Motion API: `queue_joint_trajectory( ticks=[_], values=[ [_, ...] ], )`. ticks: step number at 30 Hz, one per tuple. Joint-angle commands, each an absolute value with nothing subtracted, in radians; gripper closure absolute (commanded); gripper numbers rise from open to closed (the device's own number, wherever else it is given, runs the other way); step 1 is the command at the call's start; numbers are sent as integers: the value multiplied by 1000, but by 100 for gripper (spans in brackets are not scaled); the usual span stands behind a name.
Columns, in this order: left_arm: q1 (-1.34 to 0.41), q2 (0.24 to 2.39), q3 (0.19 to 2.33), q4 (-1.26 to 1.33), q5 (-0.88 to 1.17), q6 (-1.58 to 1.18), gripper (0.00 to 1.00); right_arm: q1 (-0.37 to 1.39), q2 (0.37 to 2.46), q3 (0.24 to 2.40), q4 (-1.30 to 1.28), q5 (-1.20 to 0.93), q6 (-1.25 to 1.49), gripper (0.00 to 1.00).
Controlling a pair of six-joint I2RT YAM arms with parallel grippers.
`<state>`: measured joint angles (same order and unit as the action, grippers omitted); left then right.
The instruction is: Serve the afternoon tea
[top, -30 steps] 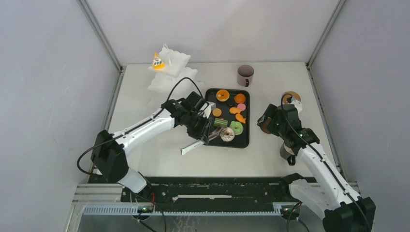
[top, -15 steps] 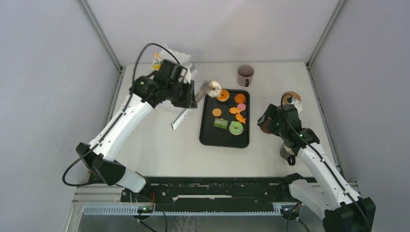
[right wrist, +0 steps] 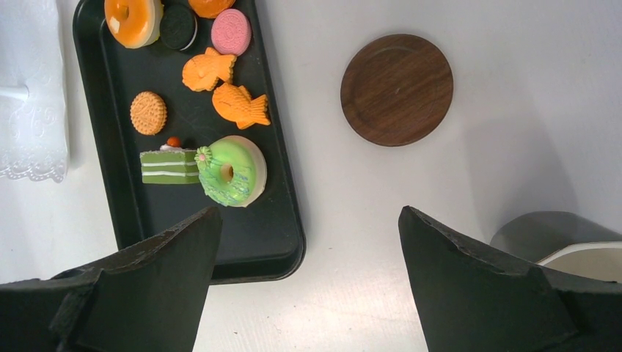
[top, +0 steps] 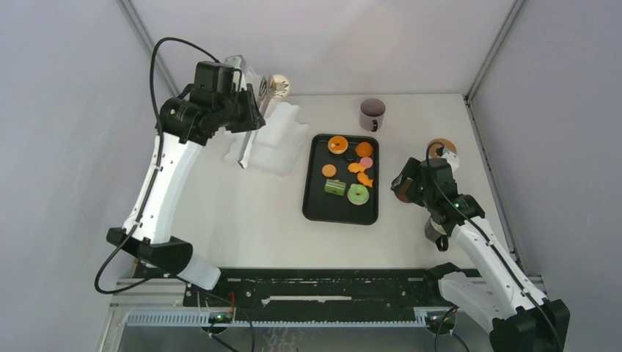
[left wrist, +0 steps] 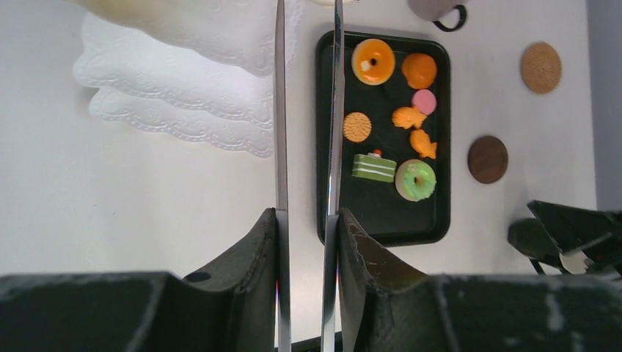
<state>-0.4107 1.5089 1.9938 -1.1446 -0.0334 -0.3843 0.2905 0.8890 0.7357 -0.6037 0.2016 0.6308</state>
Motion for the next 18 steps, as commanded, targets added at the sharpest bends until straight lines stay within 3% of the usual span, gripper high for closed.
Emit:
queue_joint_trajectory(
  ticks=[1,18],
  values=[
    [-382,1536,2036,-1108,-52,-414,100,293,882,760,-580,219,627,2],
    [-374,1608,2018,-1036,-147,-528,100,282,900,760,-570,212,619,2]
  ],
)
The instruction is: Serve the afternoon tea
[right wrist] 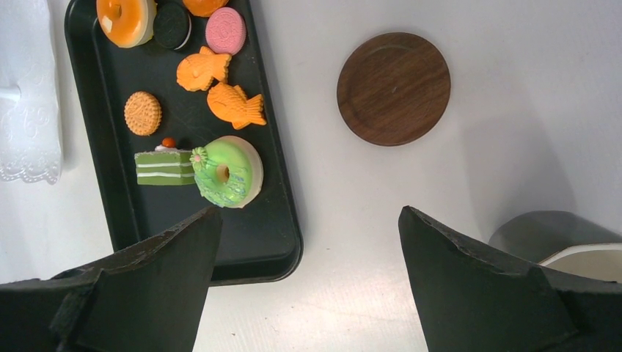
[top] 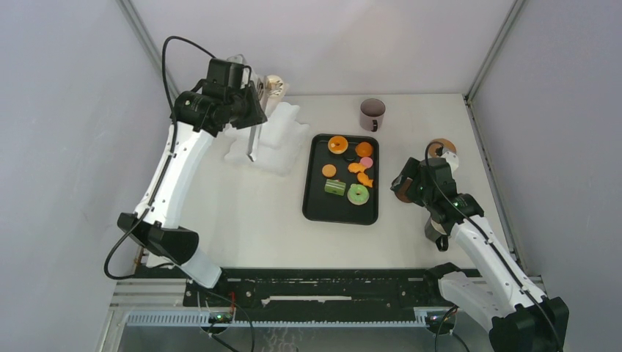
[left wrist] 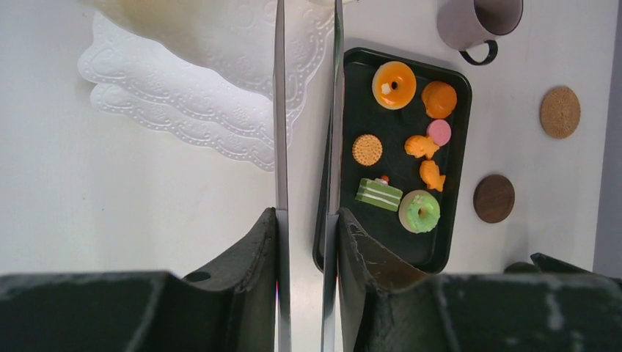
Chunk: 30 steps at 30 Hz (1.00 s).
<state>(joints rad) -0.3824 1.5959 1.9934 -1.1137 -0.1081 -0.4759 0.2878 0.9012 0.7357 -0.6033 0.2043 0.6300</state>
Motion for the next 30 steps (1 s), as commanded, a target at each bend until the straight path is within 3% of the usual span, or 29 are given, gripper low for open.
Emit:
queue_joint_trajectory(
  ticks=[1,10,22,30],
  values=[
    [-373,1614,2019,-1033,-153,-534,100,281,900,759,-571,212,617,2],
    [-368,1638,2022,-1039,-179,-555,99,268,899,760,-575,208,612,2],
    [-366,1619,2037,-1058,-152,-550,70,267,890,759,-578,200,614,2],
    [-365,1592,2048,-1065,-149,-548,58,270,891,759,-574,190,621,2]
  ],
)
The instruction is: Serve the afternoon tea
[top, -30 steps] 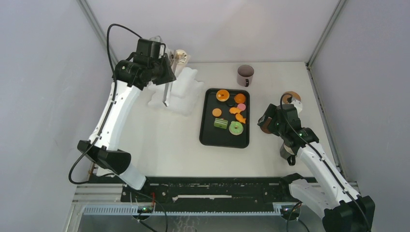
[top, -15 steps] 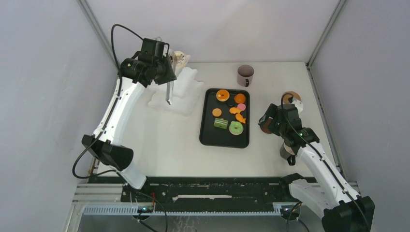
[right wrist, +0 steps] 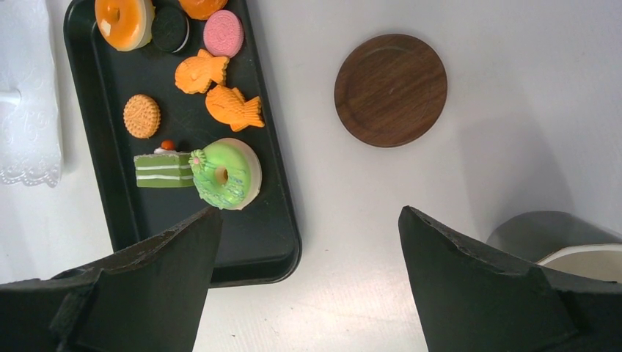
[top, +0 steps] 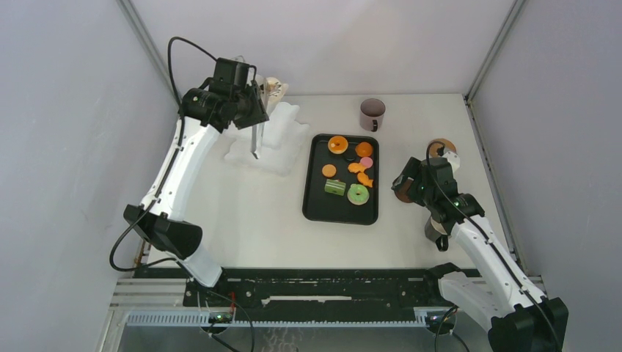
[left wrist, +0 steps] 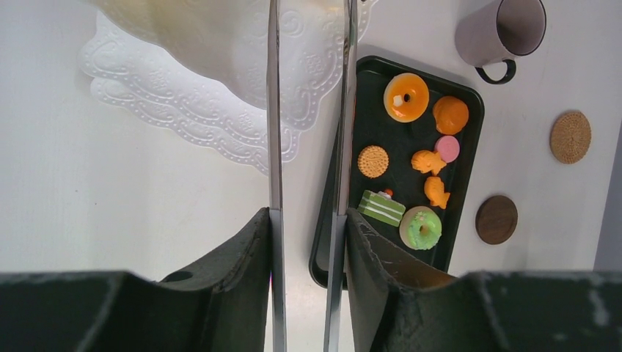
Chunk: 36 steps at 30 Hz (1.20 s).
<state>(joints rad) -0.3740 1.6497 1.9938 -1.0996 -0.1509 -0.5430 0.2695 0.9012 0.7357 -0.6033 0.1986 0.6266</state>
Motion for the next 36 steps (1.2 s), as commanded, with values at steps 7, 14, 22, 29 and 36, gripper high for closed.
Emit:
queue_joint_trajectory(
  ticks=[7,14,22,29,36],
  values=[
    [-367,1573,2054,-1066,-145,-551,56,275,882,760,-578,189,620,2],
    [-368,1550,2080,-1071,-130,-553,56,279,879,760,-579,186,620,2],
    [-370,1522,2086,-1083,-134,-557,56,285,876,760,-578,186,621,2],
    [-378,1482,2076,-1101,-146,-556,57,291,870,754,-584,190,624,2],
    [-475,1383,2011,-1123,-137,-467,60,291,849,739,-583,192,627,2]
  ],
)
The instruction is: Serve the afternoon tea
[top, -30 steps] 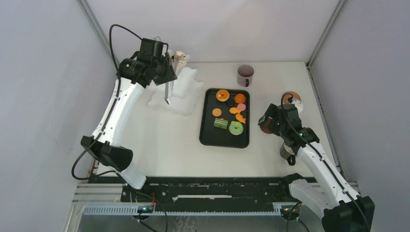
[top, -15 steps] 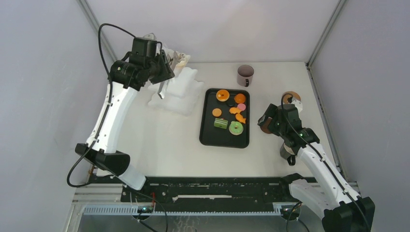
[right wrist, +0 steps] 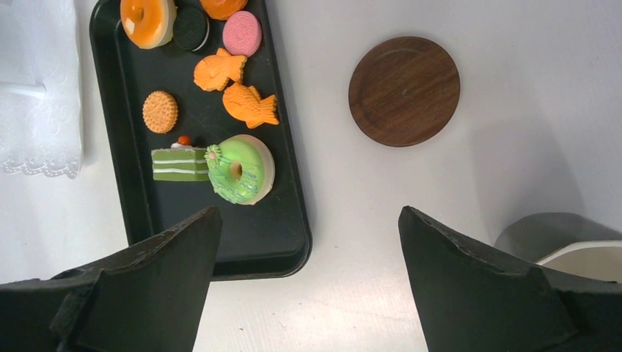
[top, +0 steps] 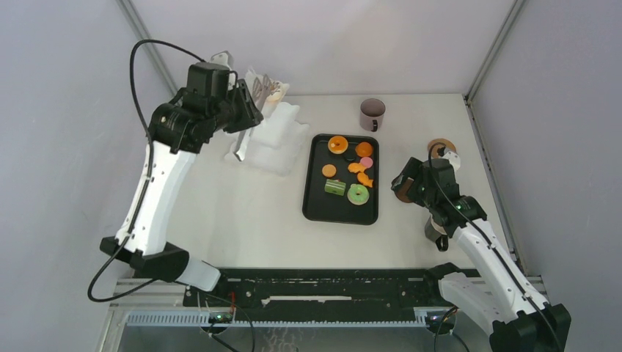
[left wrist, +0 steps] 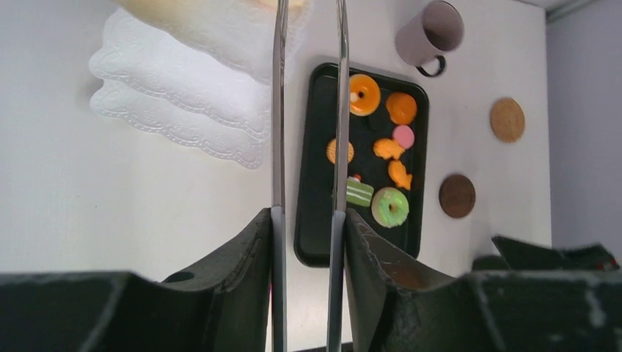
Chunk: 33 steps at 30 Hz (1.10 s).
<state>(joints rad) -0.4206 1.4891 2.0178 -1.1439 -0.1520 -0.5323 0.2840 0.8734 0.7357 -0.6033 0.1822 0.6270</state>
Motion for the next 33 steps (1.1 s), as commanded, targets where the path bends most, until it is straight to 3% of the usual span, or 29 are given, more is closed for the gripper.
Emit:
queue_joint_trajectory(
  ticks=[1,5,10,14,21,33],
  values=[
    [-513,1364,1984,-1120,-125,-449,60,291,848,739,-583,192,627,2],
    [-627,1301,1824,-1093,-109,-375,60,290,836,740,-581,201,622,2],
    [-717,1213,1469,-839,23,-370,60,286,818,742,-576,207,614,2],
    [-783,1251,1310,-724,42,-338,60,282,824,748,-582,207,611,2],
    [-800,1367,1233,-676,-40,-181,59,280,828,750,-593,208,611,2],
    [-747,1526,1240,-676,18,-131,58,275,843,749,-602,213,601,2]
  ],
)
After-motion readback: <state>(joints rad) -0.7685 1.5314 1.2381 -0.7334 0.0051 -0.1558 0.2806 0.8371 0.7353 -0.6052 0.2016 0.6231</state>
